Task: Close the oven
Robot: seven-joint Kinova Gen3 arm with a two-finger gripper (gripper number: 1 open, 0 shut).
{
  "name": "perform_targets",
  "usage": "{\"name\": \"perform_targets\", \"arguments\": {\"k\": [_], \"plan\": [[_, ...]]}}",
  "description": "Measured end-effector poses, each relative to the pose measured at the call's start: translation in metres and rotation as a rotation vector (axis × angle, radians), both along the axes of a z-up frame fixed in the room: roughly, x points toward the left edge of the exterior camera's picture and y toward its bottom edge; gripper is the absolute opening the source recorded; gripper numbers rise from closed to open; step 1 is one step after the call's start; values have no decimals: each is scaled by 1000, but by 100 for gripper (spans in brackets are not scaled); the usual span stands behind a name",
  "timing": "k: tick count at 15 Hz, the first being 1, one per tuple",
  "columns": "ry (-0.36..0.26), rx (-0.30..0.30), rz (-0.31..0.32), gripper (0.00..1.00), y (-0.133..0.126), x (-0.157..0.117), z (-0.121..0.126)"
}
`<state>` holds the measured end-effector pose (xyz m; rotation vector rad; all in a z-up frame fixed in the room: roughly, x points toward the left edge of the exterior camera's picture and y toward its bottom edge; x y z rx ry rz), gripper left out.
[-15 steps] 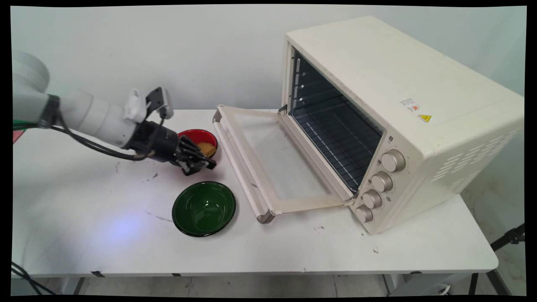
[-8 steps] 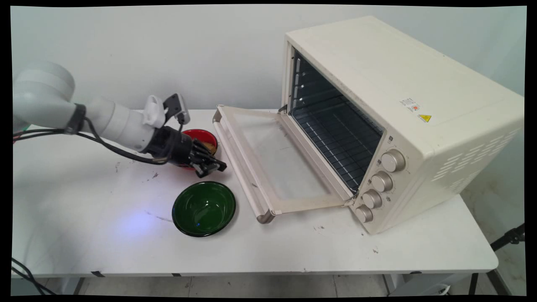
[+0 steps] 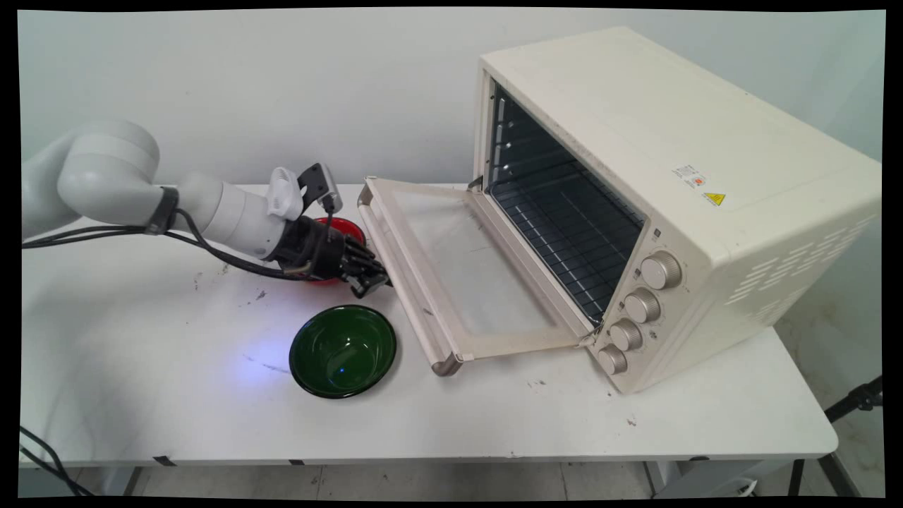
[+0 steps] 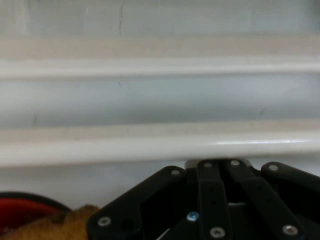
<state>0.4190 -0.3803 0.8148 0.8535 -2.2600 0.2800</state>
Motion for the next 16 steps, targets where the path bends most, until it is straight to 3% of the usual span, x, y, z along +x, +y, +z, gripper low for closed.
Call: {"name": "perform_targets", "arguments": {"k": [8, 16], "plan": [[89, -89, 20, 0, -6, -5, 8], [170, -171, 46, 0, -15, -9, 35]]}}
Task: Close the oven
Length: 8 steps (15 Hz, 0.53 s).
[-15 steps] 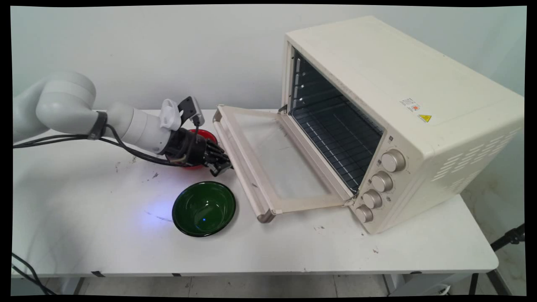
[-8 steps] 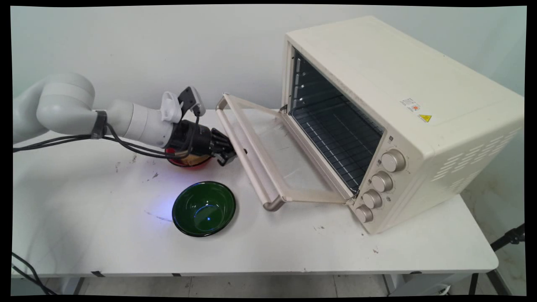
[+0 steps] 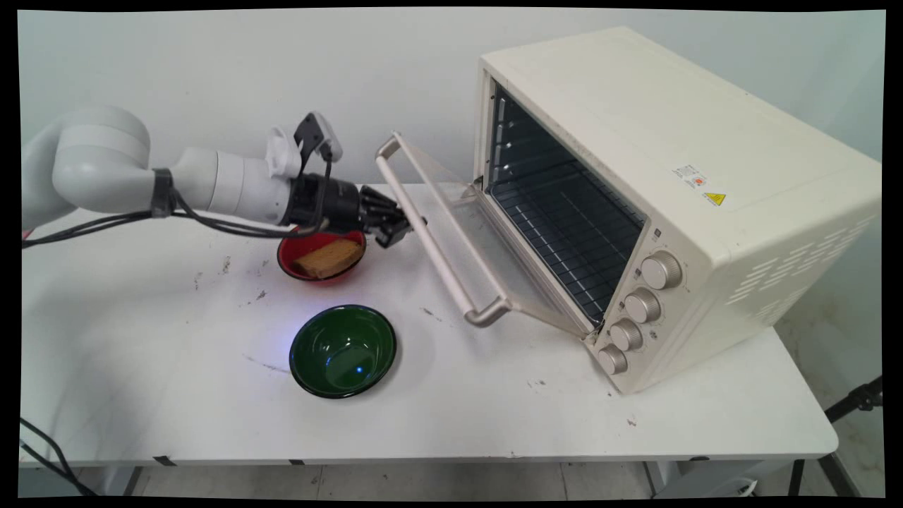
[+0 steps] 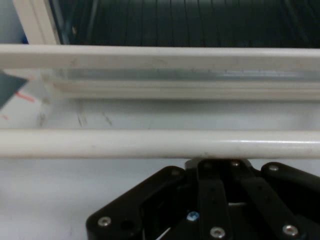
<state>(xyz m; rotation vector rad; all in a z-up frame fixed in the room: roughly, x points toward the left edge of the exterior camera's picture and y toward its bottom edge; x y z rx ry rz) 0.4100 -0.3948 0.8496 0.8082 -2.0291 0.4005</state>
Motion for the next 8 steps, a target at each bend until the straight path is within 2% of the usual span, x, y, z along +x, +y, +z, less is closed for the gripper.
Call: {"name": "perform_targets", "arguments": {"k": [8], "plan": [[73, -79, 11, 0, -14, -8, 40]]}}
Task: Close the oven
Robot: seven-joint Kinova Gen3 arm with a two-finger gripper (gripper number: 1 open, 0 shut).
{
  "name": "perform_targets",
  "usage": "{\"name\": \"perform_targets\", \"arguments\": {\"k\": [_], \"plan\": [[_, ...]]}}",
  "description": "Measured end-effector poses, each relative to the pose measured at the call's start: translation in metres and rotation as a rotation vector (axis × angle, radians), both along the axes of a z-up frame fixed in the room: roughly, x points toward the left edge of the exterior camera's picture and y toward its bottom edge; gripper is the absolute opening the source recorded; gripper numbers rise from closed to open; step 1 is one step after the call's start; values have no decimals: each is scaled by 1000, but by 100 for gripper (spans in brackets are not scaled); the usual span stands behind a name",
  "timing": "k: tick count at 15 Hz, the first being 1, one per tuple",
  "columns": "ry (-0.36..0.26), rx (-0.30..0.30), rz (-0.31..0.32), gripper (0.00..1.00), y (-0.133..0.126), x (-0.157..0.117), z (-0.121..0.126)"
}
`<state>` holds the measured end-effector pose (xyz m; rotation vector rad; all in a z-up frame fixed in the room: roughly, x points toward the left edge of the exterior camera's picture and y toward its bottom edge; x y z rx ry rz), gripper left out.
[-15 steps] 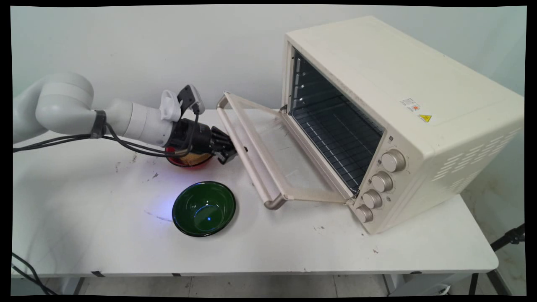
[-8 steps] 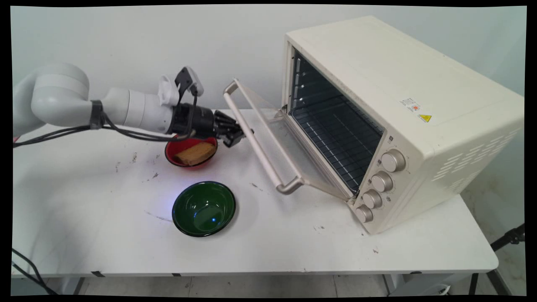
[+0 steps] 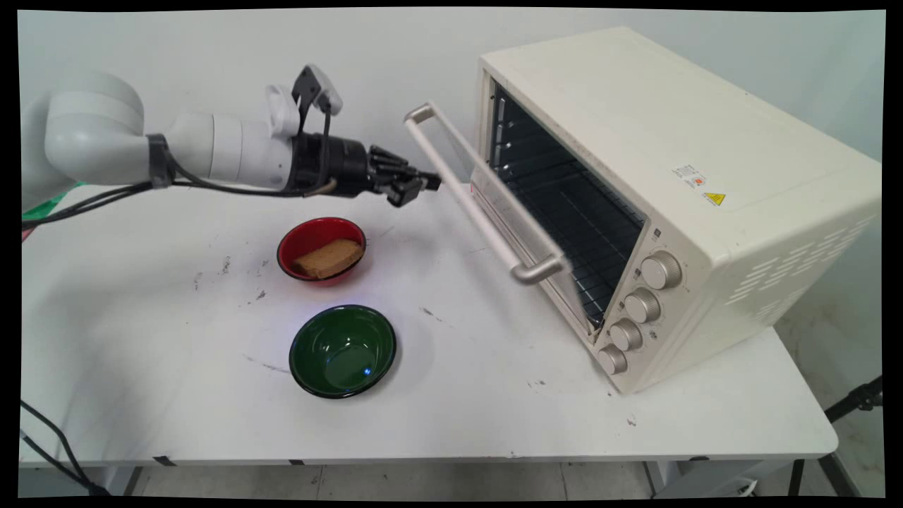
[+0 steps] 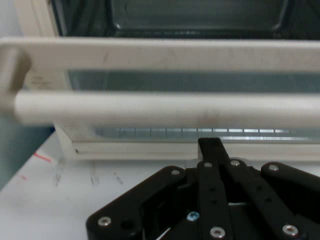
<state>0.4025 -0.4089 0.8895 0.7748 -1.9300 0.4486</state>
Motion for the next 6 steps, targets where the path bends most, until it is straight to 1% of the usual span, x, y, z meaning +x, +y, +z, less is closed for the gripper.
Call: {"name": "perform_targets", "arguments": {"k": [5, 6], "plan": [[18, -20, -15, 0, 4, 9, 18], [17, -20, -24, 100, 7, 13, 21]]}}
